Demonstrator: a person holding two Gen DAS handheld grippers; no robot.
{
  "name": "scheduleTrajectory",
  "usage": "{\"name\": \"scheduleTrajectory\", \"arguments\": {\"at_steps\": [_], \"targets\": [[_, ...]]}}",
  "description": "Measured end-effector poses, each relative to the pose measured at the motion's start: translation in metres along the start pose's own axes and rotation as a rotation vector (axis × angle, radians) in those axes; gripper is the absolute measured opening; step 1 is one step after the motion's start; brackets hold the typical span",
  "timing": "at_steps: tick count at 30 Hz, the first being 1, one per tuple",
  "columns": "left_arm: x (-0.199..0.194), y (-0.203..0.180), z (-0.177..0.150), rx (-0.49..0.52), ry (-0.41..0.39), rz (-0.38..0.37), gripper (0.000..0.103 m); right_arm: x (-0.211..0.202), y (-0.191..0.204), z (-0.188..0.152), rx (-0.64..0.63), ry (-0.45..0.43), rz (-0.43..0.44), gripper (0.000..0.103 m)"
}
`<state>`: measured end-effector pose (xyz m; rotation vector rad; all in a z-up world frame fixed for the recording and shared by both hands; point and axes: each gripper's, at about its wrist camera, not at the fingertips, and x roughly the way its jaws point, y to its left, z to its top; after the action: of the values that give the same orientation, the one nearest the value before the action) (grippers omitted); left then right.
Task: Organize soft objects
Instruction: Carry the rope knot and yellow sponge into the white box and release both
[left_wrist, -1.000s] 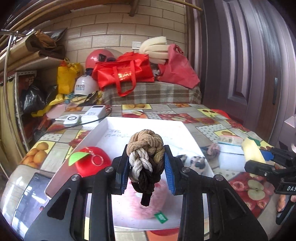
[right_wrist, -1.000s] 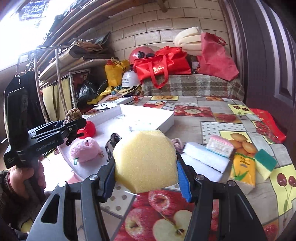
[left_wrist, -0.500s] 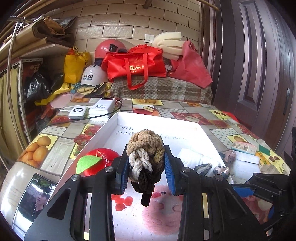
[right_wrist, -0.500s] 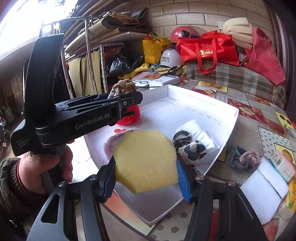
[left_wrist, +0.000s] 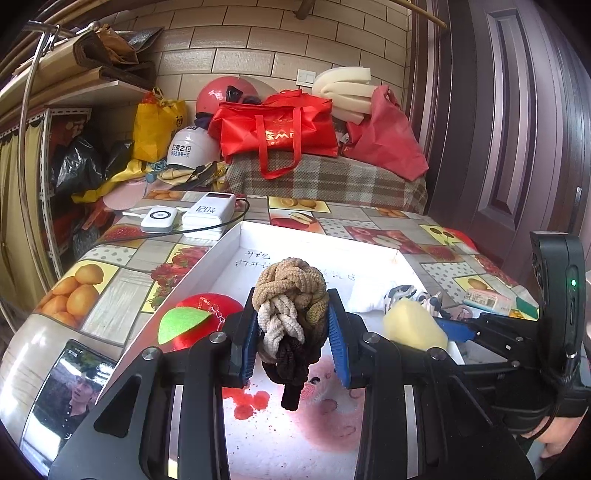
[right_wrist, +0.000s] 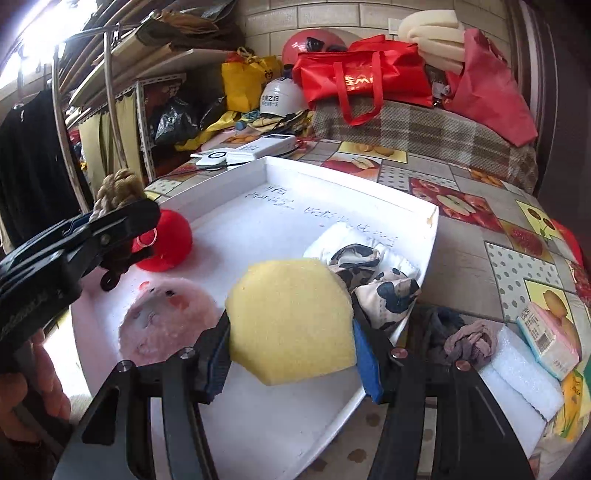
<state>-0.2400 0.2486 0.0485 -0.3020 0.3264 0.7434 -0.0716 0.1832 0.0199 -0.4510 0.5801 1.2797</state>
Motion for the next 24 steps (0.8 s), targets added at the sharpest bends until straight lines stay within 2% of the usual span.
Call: {"name": "scheduleTrajectory", "arguments": {"at_steps": [8, 17, 20, 21, 22, 23, 24], "targets": [[0.017, -0.007, 0.007, 0.0, -0.001, 0.045, 0.033, -0.021, -0.007, -0.002, 0.059, -0.098, 0.03, 0.057], [0.019, -0.015, 0.008, 0.033, -0.017, 0.073, 0.04, -0.023, 0.003, 0.0, 0.023, -0.122, 0.029, 0.06], [0.021, -0.013, 0.008, 0.031, -0.009, 0.077, 0.05, -0.024, 0.003, 0.001, 0.026, -0.128, 0.023, 0.063], [0.02, -0.012, 0.008, 0.028, -0.012, 0.082, 0.058, -0.023, 0.002, 0.001, 0.028, -0.126, 0.025, 0.066], [0.019, -0.012, 0.007, 0.024, -0.02, 0.088, 0.07, -0.022, 0.001, 0.001, 0.03, -0.123, 0.028, 0.075], [0.017, -0.011, 0.007, 0.02, -0.029, 0.091, 0.077, -0.022, 0.001, 0.001, 0.033, -0.12, 0.023, 0.082], [0.015, -0.011, 0.007, 0.019, -0.039, 0.098, 0.087, -0.022, 0.0, 0.0, 0.036, -0.119, 0.014, 0.086]]}}
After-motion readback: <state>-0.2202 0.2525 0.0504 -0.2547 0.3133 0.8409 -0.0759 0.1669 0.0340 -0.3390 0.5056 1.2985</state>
